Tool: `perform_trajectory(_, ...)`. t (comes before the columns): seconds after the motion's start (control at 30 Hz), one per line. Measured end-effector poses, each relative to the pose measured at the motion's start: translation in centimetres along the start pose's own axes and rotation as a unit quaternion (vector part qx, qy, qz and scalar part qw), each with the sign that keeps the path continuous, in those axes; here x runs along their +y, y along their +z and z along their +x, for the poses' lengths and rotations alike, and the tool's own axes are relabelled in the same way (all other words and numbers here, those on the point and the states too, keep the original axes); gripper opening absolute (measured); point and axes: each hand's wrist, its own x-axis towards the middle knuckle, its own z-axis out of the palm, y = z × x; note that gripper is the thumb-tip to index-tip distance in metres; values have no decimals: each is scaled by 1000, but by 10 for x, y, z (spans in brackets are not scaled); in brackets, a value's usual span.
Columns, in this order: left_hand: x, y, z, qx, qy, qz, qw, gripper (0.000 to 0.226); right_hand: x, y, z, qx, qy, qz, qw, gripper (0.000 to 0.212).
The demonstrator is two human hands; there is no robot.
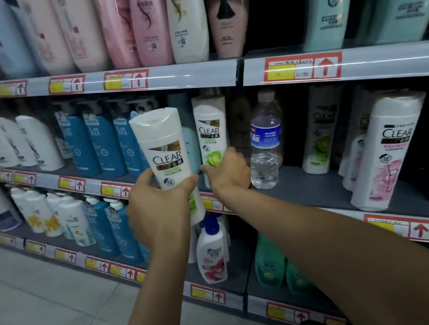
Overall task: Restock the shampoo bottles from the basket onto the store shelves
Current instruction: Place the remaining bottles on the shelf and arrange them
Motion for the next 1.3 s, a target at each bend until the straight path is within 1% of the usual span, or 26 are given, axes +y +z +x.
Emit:
perform_trajectory(0.1,3,0,-4,-1,16,-2,1000,38,11,-10,-14,18,-31,41,999,53)
perform_trajectory(0.23,7,-2,-9,24,30,2,999,46,33,-50,-44,52,-116,138,982,48)
perform_trajectory(0.3,11,-2,-13,22,34,-5,999,44,44,-76,-55,57,-133,159,977,48)
perform_trajectory(0.37,17,-1,-17,18,34,-10,999,41,58,-98,-60,75,-132,154,976,47)
perform_trajectory(0.43,23,3,-20,17,32,-15,999,40,76,-112,-59,102,-119,132,979,49)
perform_trajectory(0.53,32,11,-27,14,35,-25,999,39,101,-125,-45,136,-66,88,985,62)
perform_trajectory(0.6,36,19,-32,6,41,-27,999,37,112,-129,-34,148,-40,67,986,67)
perform_trajectory(0.8,42,39,-40,-19,36,-28,999,37,118,-116,-7,166,25,2,986,66)
perform_trajectory(0.9,43,47,-41,-25,34,-43,998,37,112,-109,8,156,67,-26,985,65)
perform_trajectory(0.97,44,50,-42,-25,36,-41,998,39,108,-104,17,154,97,-35,983,71)
perform_trajectory(1.03,45,52,-42,-22,32,-38,999,39,105,-98,23,170,124,-46,977,77)
perform_trajectory(1.13,45,55,-42,-16,29,-34,999,41,106,-91,30,186,138,-54,971,81)
perform_trajectory(1.23,44,53,-43,-17,27,-25,999,41,108,-91,30,187,159,-31,969,77)
perform_trajectory(1.3,42,52,-43,-18,25,-22,999,42,108,-91,26,169,174,2,970,82)
